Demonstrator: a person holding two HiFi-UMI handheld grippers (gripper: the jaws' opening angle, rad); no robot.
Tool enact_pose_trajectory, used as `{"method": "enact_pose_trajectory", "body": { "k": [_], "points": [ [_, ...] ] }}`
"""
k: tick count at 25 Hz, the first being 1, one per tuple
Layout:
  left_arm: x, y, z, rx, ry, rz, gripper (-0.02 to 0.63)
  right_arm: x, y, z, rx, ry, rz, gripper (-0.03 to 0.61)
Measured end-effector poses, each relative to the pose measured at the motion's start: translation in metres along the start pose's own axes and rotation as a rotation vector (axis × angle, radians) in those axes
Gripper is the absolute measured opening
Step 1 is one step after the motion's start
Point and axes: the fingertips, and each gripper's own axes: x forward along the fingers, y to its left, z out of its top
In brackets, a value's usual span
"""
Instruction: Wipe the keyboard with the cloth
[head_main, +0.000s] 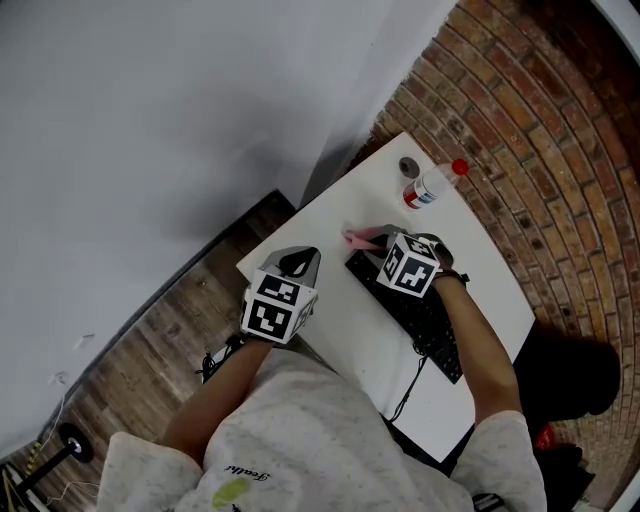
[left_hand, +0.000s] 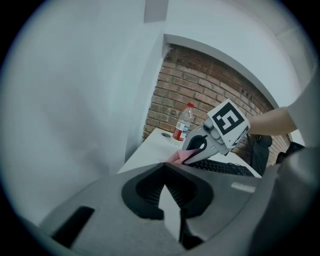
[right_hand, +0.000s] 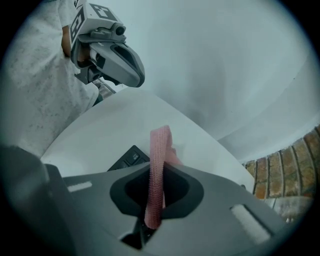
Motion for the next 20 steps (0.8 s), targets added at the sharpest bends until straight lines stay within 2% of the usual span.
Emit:
{"method": "enact_pose_trajectory", "body": {
  "k": [20],
  "points": [
    [-0.022,-0.004,-0.007,-0.026,-0.025,0.072,-0.003,0.004,0.034,0.023,-0.112,-0.025,0.099,0.023]
  ]
}}
